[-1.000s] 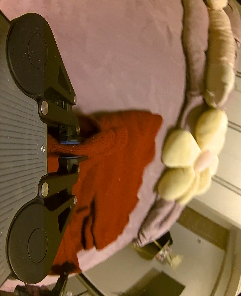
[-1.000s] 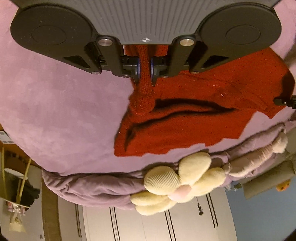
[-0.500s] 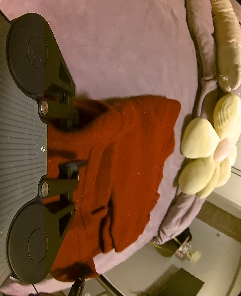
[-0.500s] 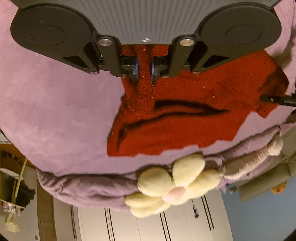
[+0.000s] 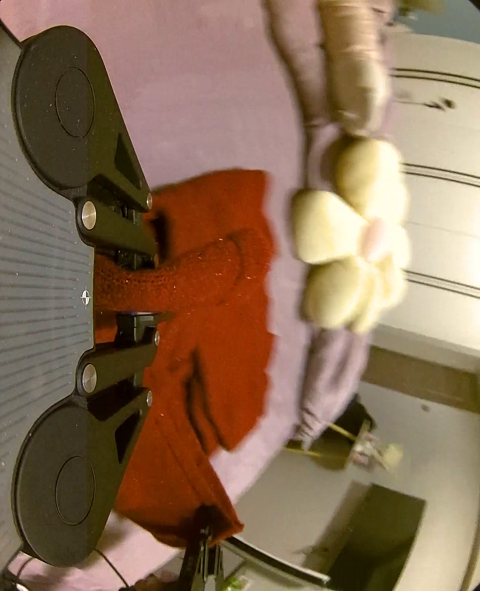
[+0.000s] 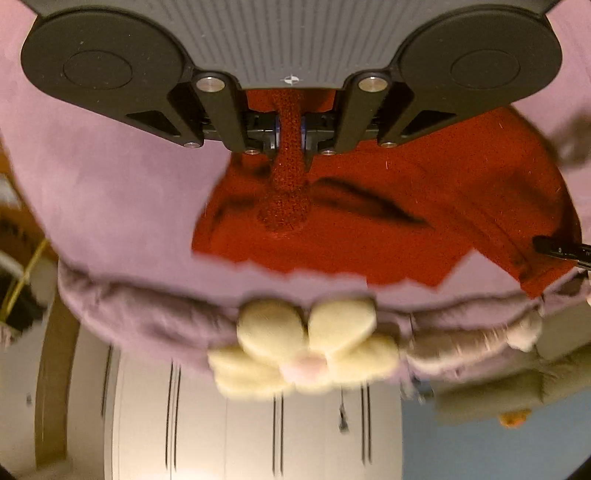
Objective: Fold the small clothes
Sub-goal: 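Lift the hem with both grippers and fold it toward the collar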
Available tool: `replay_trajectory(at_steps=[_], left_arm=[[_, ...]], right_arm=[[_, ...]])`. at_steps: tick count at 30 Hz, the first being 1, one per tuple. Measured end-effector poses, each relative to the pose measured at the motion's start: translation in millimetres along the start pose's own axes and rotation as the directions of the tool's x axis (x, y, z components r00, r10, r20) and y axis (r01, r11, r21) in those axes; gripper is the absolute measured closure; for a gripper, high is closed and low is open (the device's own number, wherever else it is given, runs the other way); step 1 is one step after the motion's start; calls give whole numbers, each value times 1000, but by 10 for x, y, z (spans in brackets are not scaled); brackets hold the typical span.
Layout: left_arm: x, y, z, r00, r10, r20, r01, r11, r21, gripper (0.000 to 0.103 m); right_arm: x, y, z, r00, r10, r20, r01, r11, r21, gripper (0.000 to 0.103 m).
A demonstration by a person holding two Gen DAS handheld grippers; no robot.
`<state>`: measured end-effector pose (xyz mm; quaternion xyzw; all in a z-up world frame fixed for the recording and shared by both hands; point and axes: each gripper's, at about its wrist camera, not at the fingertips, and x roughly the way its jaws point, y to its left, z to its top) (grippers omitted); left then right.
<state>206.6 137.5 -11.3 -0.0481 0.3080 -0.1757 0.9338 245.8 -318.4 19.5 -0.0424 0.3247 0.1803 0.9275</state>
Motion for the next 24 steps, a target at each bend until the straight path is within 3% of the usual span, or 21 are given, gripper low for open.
replay_trajectory(at_steps=[3, 7, 16, 24], left_arm=[[-99, -2, 245, 996, 13, 83, -13, 1000, 1, 92], [-10, 113, 486, 989, 51, 136, -46, 998, -38, 92], [482, 376, 794, 979, 145, 145, -135, 988, -78, 92], [1080, 605, 990, 960, 249, 130, -239, 967, -86, 92]], right_arm=[[-63, -17, 226, 997, -16, 70, 17, 1000, -2, 95], [75, -63, 461, 992, -65, 110, 64, 998, 13, 95], [649, -161, 752, 983, -160, 89, 160, 987, 7, 95], [1312, -326, 1002, 958, -280, 64, 279, 960, 16, 95]])
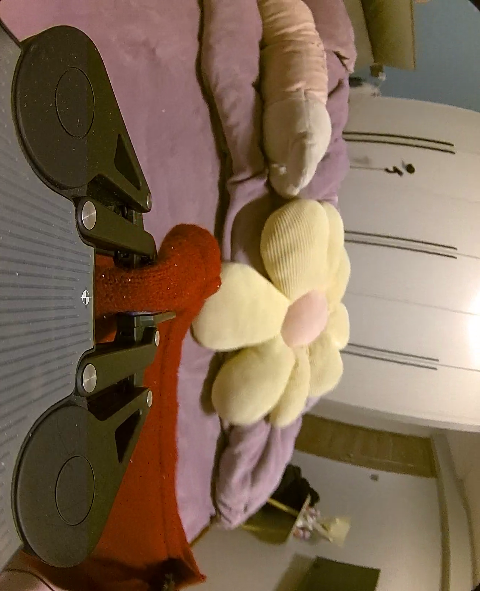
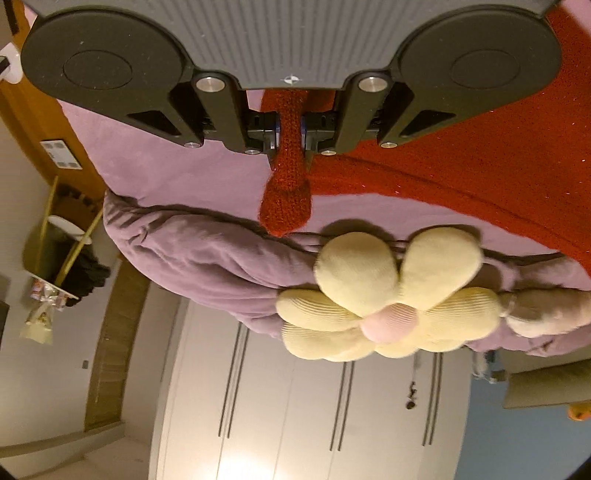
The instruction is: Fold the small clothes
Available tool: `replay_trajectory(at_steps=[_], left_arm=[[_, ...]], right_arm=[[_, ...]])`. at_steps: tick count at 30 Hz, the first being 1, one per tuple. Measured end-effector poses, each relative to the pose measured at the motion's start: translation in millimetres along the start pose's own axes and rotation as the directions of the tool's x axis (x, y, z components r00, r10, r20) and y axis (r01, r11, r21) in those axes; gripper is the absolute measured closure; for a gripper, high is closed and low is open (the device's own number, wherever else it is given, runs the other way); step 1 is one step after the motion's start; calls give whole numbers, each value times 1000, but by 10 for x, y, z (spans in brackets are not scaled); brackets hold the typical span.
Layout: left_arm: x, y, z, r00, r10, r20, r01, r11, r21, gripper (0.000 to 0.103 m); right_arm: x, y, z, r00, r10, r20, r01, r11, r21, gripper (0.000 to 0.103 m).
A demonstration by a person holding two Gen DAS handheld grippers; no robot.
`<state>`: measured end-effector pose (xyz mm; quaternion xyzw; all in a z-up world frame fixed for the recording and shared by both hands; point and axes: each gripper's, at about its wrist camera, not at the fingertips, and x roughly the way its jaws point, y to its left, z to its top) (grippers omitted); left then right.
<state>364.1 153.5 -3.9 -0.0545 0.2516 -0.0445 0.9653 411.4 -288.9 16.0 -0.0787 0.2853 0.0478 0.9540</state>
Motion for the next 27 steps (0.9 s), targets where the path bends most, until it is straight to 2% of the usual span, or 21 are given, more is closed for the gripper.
replay_trajectory(at_steps=[6, 8, 10, 13, 15, 16, 17, 19, 20, 22, 23, 24, 25, 26, 27], left_arm=[[440, -77, 38, 995, 96, 24, -97, 995, 28, 92], [545, -85, 47, 991, 121, 52, -122, 993, 11, 91], [696, -81, 23, 987, 155, 49, -155, 988, 1, 90], [999, -85, -121, 973, 232, -21, -231, 973, 22, 83], [1176, -59, -236, 950, 293, -109, -292, 956, 24, 69], [1205, -34, -292, 938, 324, -122, -323, 946, 27, 67], [1177, -12, -339, 932, 347, -106, -346, 938, 26, 63], [1006, 8, -381, 932, 362, -33, -362, 932, 0, 62], [897, -18, -381, 936, 352, 6, -352, 936, -15, 59], [736, -145, -364, 961, 273, 42, -272, 962, -32, 47], [705, -230, -358, 973, 226, 47, -225, 974, -37, 32], [698, -341, -363, 983, 180, 48, -178, 983, -31, 24], [728, -427, -379, 988, 149, 45, -148, 989, -17, 24], [777, -507, -408, 991, 131, 34, -132, 991, 8, 24], [850, -572, -448, 990, 139, 22, -140, 989, 39, 24]], right_arm=[[556, 107, 119, 995, -96, -14, 96, 995, 30, 95], [690, 155, 135, 992, -129, -1, 129, 991, 43, 95], [836, 191, 119, 987, -158, -11, 159, 985, 61, 95], [1102, 227, 17, 982, -179, -65, 183, 980, 73, 95], [1239, 237, -86, 978, -178, -111, 188, 979, 85, 93], [1286, 232, -134, 973, -188, -136, 201, 976, 88, 86], [1315, 210, -159, 967, -204, -152, 221, 970, 98, 79], [1244, 161, -193, 965, -226, -136, 244, 960, 139, 78], [1151, 153, -196, 972, -212, -101, 227, 960, 167, 78], [992, 259, -189, 989, -140, -37, 145, 973, 180, 75], [916, 375, -188, 997, -78, -8, 78, 982, 170, 75], [848, 524, -195, 1000, 15, 18, -18, 987, 157, 76], [800, 665, -209, 993, 118, 31, -122, 981, 148, 77], [756, 848, -242, 974, 223, 36, -225, 965, 136, 78], [734, 1018, -282, 959, 283, 31, -285, 953, 104, 78]])
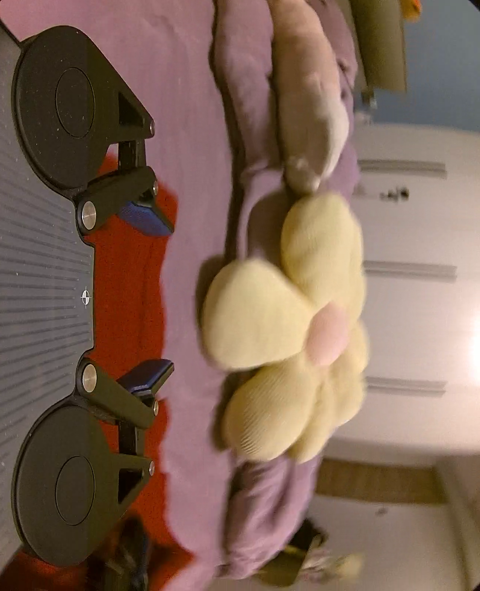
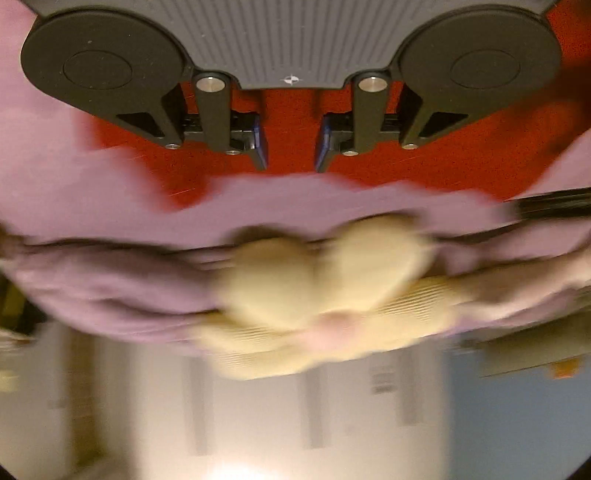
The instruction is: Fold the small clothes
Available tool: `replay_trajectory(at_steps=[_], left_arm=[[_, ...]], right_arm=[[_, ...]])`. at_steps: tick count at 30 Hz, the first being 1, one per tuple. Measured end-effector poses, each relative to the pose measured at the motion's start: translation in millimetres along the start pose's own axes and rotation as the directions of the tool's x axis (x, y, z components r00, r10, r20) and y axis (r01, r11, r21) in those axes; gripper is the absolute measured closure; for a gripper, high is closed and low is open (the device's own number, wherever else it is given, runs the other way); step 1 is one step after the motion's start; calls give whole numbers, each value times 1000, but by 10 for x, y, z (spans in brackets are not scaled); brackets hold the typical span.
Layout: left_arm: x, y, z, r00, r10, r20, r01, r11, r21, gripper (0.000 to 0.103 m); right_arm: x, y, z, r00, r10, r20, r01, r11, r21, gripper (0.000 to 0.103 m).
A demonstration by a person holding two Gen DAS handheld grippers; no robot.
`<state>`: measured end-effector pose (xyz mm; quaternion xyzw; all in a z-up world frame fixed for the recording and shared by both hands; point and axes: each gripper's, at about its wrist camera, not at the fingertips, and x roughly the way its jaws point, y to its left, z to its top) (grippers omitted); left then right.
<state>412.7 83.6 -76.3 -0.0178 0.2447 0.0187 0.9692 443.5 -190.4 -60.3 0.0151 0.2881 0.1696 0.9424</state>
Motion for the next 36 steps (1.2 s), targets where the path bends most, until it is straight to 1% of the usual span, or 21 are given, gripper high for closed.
replay_trajectory(at_steps=[1, 2, 3, 5, 6, 8, 9, 10, 12, 13, 14, 15, 18, 19, 23, 25, 27, 29, 30, 32, 36], left_arm=[[62, -43, -52, 1000, 21, -10, -21, 999, 29, 24], [142, -52, -111, 999, 41, -28, -39, 998, 53, 24], [221, -24, -149, 997, 61, -56, -58, 997, 55, 24], [360, 121, -260, 990, 88, -114, -89, 996, 0, 24], [395, 204, -300, 988, 91, -123, -96, 995, -35, 24], [408, 335, -328, 990, 75, -123, -87, 991, -98, 24], [412, 376, -334, 990, 66, -122, -81, 990, -115, 24], [401, 384, -359, 990, 67, -121, -80, 991, -110, 24], [410, 370, -376, 990, 67, -123, -77, 994, -75, 23], [408, 371, -380, 990, 69, -124, -78, 994, -73, 23], [423, 372, -382, 989, 69, -127, -79, 994, -74, 23], [407, 363, -373, 989, 72, -132, -82, 994, -71, 22], [387, 317, -303, 983, 97, -154, -104, 994, -38, 17], [347, 312, -287, 982, 101, -160, -108, 993, -40, 17], [48, 346, -288, 983, 69, -171, -84, 993, -84, 17], [-129, 360, -346, 985, 44, -168, -64, 991, -117, 17], [-246, 344, -424, 986, 35, -163, -57, 989, -133, 16], [-268, 286, -500, 982, 39, -183, -57, 994, -97, 16], [-266, 261, -537, 981, 56, -187, -70, 995, -72, 16], [-282, 266, -578, 981, 69, -181, -81, 995, -59, 15], [-317, 406, -567, 975, 82, -209, -106, 988, -109, 15]], right_arm=[[59, 155, -79, 999, 38, -28, -39, 998, -50, 78], [111, 257, -154, 998, 37, -54, -42, 994, -97, 78], [165, 318, -243, 998, 12, -64, -22, 988, -150, 78], [189, 250, -301, 999, -41, -29, 34, 977, -209, 77], [211, 125, -289, 996, -86, -25, 80, 975, -205, 77], [223, -256, -229, 983, -179, -28, 174, 977, -127, 78], [221, -436, -197, 975, -221, -35, 217, 973, -83, 81], [211, -579, -173, 966, -256, -33, 254, 965, -60, 89], [157, -846, -160, 946, -323, -27, 323, 946, -7, 89], [144, -939, -151, 945, -326, -37, 328, 944, 41, 89], [130, -998, -158, 943, -329, -43, 332, 940, 76, 89], [132, -998, -161, 939, -342, -45, 345, 936, 76, 89], [156, -869, -165, 922, -384, -50, 386, 922, 21, 89], [142, -819, -143, 921, -386, -55, 387, 922, 9, 87], [-265, -492, -124, 958, -286, -21, 285, 958, -34, 80], [-512, -348, -206, 976, -216, 6, 216, 975, -48, 79], [-678, -201, -375, 984, -180, 11, 180, 979, -93, 77], [-711, -123, -517, 986, -166, -21, 162, 979, -120, 76], [-700, -106, -589, 984, -177, -26, 172, 976, -134, 76], [-722, -120, -633, 981, -195, -6, 192, 971, -143, 75], [-708, -332, -581, 951, -309, 1, 306, 943, -133, 76]])
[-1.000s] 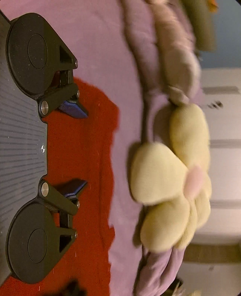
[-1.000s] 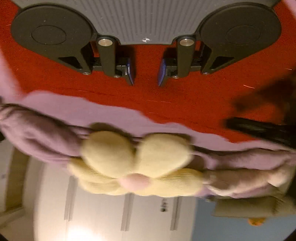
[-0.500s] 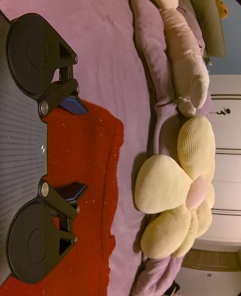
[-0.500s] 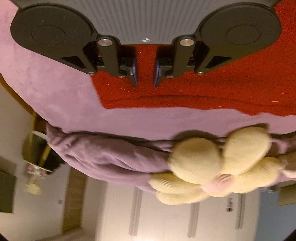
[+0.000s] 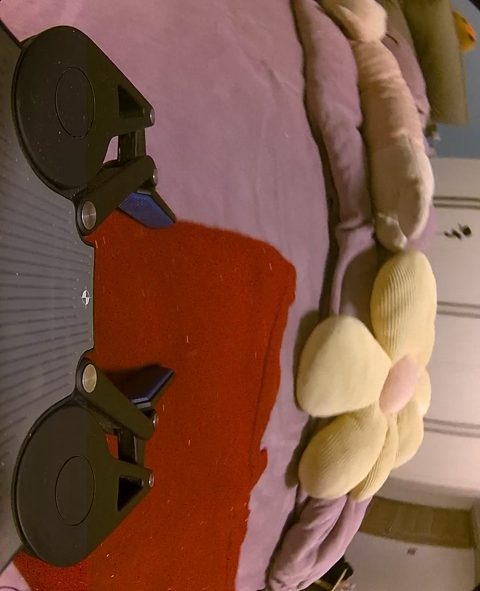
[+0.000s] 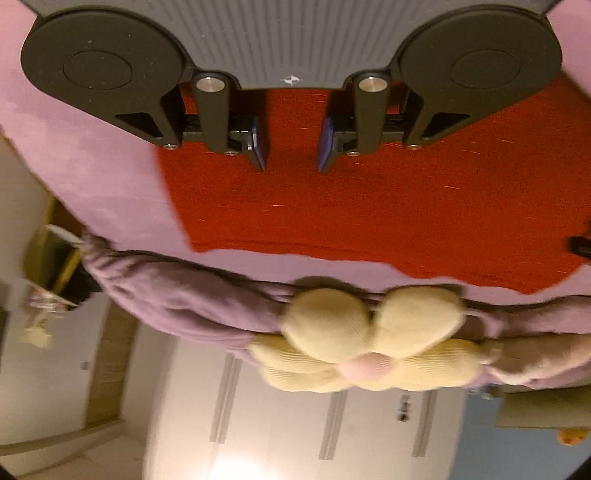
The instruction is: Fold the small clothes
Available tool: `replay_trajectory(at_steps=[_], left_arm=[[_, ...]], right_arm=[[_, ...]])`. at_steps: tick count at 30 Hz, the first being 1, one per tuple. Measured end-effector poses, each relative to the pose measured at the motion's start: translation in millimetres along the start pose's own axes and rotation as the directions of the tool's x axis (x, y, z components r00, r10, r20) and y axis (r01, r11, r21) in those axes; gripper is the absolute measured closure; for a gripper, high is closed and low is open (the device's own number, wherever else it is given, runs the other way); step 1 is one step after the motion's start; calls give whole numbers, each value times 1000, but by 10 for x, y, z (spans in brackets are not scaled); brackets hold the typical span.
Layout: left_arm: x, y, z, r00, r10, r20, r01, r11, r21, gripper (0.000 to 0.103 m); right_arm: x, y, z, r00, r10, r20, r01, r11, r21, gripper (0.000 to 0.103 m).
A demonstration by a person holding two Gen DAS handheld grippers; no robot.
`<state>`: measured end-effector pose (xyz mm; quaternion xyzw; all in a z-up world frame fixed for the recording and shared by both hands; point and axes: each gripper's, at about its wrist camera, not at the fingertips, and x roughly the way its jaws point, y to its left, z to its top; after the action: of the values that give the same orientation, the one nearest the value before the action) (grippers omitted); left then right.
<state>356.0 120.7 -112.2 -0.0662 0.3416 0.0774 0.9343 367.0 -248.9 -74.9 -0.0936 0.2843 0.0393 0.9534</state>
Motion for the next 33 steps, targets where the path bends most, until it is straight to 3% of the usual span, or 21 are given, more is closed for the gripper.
replay_trajectory(at_steps=[4, 7, 11, 14, 18, 22, 26, 30, 33], left_arm=[[-74, 143, -2, 1000, 10, -18, -11, 999, -31, 15], [-155, 216, -38, 1000, 0, -26, -2, 999, -48, 14], [-265, 264, -120, 999, -11, -42, 9, 999, -39, 14], [-310, 287, -176, 998, -24, -63, 24, 1000, -6, 14], [-329, 373, -258, 997, -29, -65, 31, 999, 28, 13], [-372, 533, -301, 998, -27, -61, 28, 999, 17, 12], [-464, 769, -292, 998, 26, -57, -26, 1000, -11, 10], [-570, 988, -284, 993, -80, -89, 69, 990, -124, 11], [-647, 1099, -296, 975, -209, -80, 186, 954, -235, 11]], right_arm=[[-54, -242, -4, 996, -79, -28, 80, 996, 32, 71], [-274, -236, 16, 997, -70, -36, 72, 996, 58, 71], [-460, -81, -78, 999, 12, -40, -11, 1000, 10, 71], [-413, -36, -211, 998, -31, -60, 27, 997, -69, 71], [-371, -180, -211, 996, -40, -79, 39, 999, -18, 64], [-412, -138, -142, 992, -84, -97, 79, 996, -51, 64], [-558, -157, -31, 993, -63, -95, 66, 998, 24, 65], [-676, -69, 76, 998, -4, -64, 7, 999, 54, 65], [-727, 124, 123, 997, 59, -50, -57, 998, 40, 65]])
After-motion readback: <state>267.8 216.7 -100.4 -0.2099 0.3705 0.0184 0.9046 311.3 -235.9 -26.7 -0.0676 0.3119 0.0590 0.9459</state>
